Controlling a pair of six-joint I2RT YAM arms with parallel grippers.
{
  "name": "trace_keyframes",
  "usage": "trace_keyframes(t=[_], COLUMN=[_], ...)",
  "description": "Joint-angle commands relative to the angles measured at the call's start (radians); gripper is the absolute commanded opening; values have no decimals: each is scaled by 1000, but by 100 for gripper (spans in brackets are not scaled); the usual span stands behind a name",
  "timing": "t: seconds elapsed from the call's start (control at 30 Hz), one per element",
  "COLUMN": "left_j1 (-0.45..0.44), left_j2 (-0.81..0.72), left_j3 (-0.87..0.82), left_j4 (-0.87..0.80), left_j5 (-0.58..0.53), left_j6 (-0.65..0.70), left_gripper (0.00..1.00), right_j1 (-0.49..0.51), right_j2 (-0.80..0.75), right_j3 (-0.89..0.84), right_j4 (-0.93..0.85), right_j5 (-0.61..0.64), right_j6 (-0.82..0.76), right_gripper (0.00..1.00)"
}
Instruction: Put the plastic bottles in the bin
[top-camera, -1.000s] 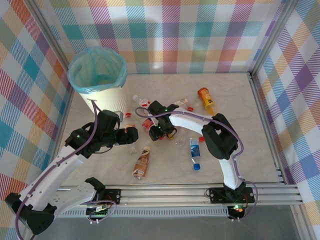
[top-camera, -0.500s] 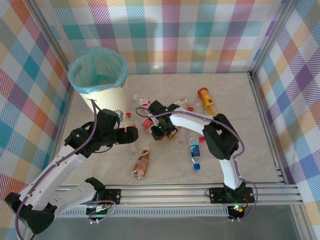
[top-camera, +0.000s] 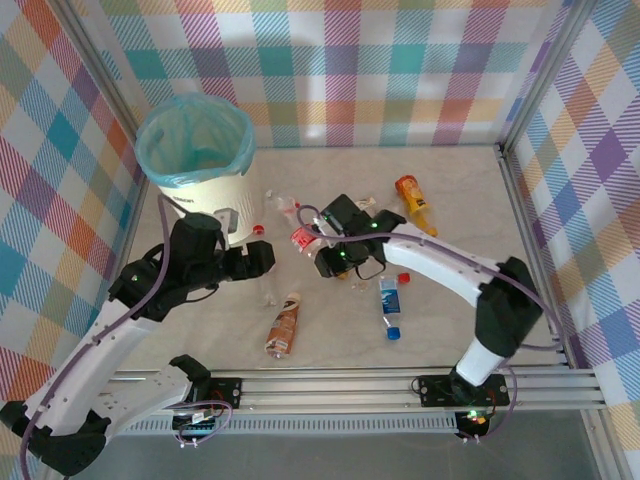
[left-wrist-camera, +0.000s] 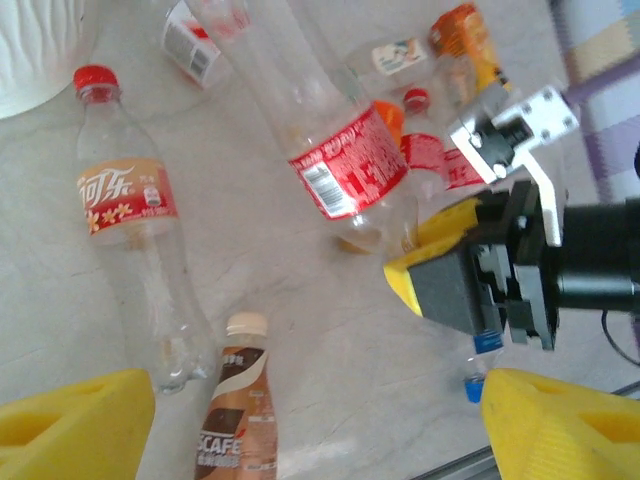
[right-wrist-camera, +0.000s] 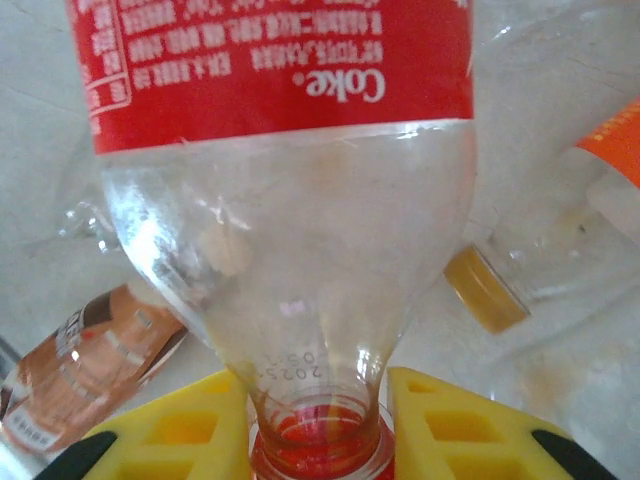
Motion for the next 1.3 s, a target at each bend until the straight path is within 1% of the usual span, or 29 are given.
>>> trace_keyframes(t=[0.0, 0.17, 0.37, 0.53, 0.67, 0.87, 0.97, 1.27], left_j1=[-8, -8, -8, -8, -8, -8, -8, -8], left_j2=[-8, 9, 37, 41, 44, 61, 58, 44], left_j3=[35, 37, 19, 22, 25, 29, 22, 20], left_j4=[101, 198, 322, 350, 353, 332, 327, 318], left_j5=[6, 9, 48, 39, 41, 49, 40, 13], left_j6=[-32, -63, -117, -137, -146, -154, -154, -136], left_gripper=[85, 85, 85, 85, 85, 84, 81, 63], right_j1=[6, 6, 6, 6, 17, 56, 64, 74], right_j2=[-112, -260, -365, -409, -415, -417, -425, -419], right_j3=[-73, -185, -265, -304, -310, -299, -302, -306], right_j4=[71, 165, 251, 310, 332, 324, 337, 357], right_j5=[-56, -114, -188, -241, -291, -293, -313, -328], right_j6=[-3, -21, -48, -59, -88, -142, -150, -162], right_gripper=[30, 30, 30, 30, 30, 30, 30, 30])
